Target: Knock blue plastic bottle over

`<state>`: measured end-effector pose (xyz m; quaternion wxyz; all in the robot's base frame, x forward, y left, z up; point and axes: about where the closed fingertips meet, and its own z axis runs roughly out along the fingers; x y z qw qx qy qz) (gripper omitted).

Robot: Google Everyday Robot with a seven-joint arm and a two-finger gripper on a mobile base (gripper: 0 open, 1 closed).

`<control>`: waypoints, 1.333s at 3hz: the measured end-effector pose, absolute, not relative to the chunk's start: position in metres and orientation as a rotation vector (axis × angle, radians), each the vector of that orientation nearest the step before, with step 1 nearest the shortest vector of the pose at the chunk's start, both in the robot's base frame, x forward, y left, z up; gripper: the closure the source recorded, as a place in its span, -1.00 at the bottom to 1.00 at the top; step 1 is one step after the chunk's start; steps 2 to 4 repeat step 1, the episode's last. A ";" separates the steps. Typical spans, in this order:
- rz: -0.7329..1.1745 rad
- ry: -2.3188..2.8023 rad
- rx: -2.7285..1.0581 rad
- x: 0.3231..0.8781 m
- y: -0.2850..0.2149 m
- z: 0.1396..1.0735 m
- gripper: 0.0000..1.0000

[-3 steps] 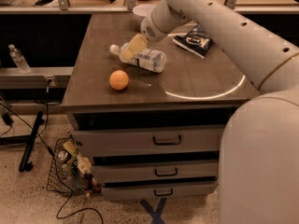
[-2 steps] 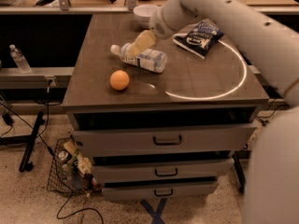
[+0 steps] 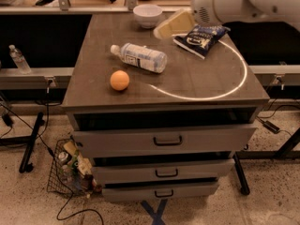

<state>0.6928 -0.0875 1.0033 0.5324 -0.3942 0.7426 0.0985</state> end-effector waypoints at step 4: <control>0.163 1.725 -0.834 0.692 -0.135 1.024 -1.00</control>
Offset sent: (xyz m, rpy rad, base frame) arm 0.0000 0.0000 0.0000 0.0000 0.0000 0.0000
